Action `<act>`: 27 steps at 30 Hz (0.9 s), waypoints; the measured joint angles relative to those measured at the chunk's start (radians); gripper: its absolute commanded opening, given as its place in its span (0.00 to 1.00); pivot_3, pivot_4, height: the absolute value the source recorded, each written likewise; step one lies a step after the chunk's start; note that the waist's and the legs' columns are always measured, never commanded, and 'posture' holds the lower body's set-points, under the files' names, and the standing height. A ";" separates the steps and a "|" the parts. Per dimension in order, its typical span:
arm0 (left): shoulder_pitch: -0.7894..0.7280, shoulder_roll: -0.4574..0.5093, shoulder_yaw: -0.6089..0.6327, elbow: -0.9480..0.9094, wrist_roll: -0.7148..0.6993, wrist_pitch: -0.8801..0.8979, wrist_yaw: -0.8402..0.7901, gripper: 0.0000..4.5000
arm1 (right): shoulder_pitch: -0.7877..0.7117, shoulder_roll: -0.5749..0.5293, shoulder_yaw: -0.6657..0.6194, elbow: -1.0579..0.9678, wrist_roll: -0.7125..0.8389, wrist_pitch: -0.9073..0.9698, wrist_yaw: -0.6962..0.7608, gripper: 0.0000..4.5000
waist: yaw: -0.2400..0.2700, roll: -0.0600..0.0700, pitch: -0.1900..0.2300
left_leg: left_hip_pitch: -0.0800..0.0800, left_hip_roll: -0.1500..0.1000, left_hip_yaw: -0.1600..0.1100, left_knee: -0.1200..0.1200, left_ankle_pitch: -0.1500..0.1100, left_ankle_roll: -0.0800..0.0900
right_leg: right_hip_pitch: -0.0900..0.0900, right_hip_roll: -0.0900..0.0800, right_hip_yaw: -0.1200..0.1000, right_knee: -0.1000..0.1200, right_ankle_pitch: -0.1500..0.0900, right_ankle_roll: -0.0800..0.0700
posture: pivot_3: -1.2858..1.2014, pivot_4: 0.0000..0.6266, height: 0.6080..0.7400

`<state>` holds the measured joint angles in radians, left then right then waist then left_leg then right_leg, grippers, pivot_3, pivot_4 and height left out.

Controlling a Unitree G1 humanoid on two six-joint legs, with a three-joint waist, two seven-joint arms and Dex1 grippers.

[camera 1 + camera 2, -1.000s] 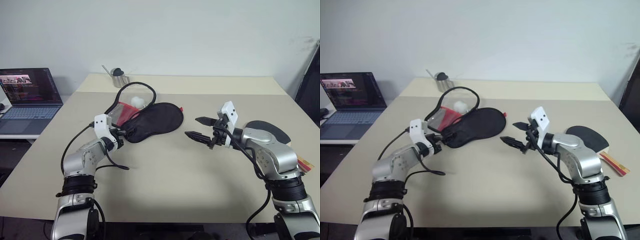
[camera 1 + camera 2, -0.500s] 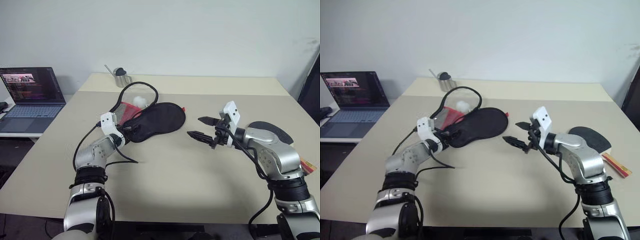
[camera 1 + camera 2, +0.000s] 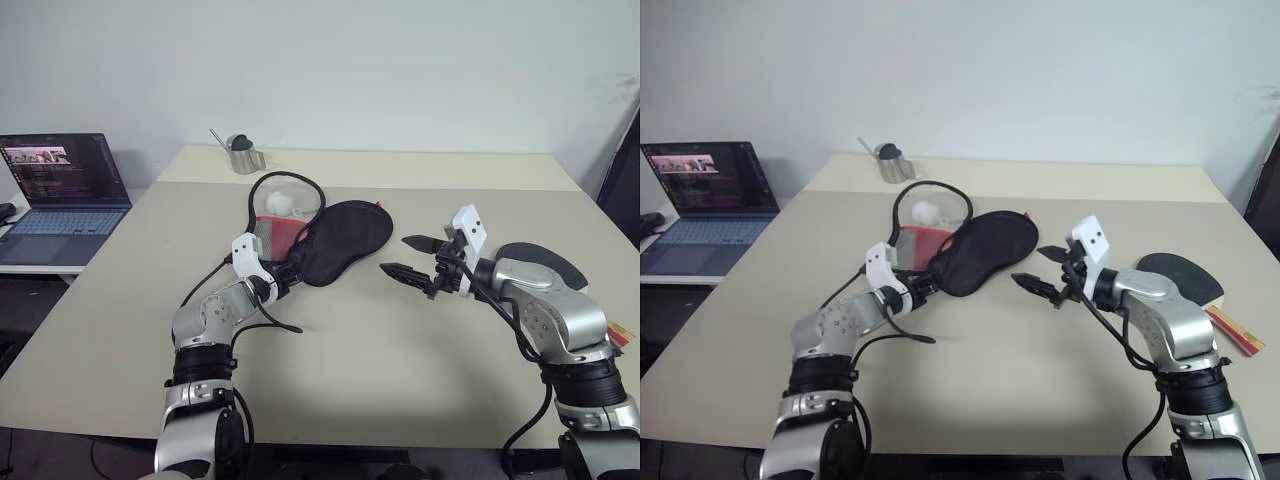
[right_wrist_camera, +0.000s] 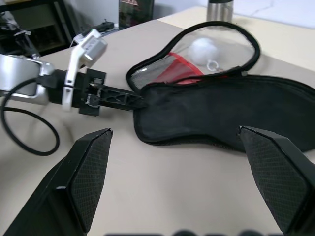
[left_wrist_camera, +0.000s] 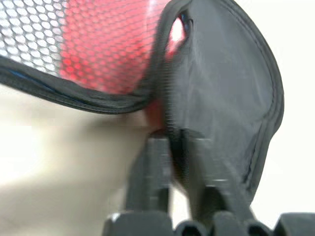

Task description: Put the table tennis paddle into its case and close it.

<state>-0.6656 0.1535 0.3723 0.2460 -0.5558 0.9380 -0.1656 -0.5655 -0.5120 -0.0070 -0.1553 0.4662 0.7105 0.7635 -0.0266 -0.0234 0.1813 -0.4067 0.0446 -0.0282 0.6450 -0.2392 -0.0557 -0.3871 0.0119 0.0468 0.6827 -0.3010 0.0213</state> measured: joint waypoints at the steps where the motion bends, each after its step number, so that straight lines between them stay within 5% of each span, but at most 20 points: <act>1: 0.008 -0.016 0.002 -0.031 -0.013 0.019 0.013 0.01 | 0.000 -0.003 -0.004 0.000 0.000 0.000 -0.001 1.00 | 0.000 0.000 0.000 | 0.000 0.000 0.000 0.000 0.000 0.000 | 0.000 0.000 0.000 0.000 0.000 0.000 | 0.52 0.24 1.00; 20: 0.065 -0.070 -0.109 -0.217 -0.057 0.148 0.056 0.01 | 0.042 -0.029 -0.014 -0.042 0.028 0.001 -0.027 1.00 | 0.000 0.000 0.000 | 0.000 -0.003 0.001 -0.001 0.000 -0.001 | 0.000 0.000 0.001 -0.002 0.000 0.001 | 0.52 0.24 1.00; 23: 0.109 0.001 -0.141 -0.259 -0.053 0.153 0.021 0.15 | 0.046 -0.032 -0.015 -0.047 0.028 0.001 -0.029 1.00 | -0.004 0.000 0.000 | 0.000 0.000 0.001 -0.001 0.002 -0.005 | 0.000 0.002 0.001 -0.001 -0.001 0.000 | 0.52 0.24 1.00; 27: 0.165 0.121 -0.187 -0.304 -0.010 0.135 -0.023 0.47 | 0.047 -0.033 -0.018 -0.047 0.028 0.001 -0.033 1.00 | -0.006 0.000 0.000 | 0.001 0.000 0.001 -0.002 0.002 -0.004 | -0.001 0.003 0.001 -0.001 -0.001 0.000 | 0.52 0.24 1.00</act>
<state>-0.5011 0.2747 0.1853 -0.0581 -0.5658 1.0732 -0.1890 -0.5189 -0.5448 -0.0253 -0.2023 0.4941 0.7118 0.7304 -0.0321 -0.0234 0.1813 -0.4060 0.0442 -0.0273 0.6432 -0.2371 -0.0599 -0.3876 0.0146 0.0479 0.6816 -0.3017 0.0208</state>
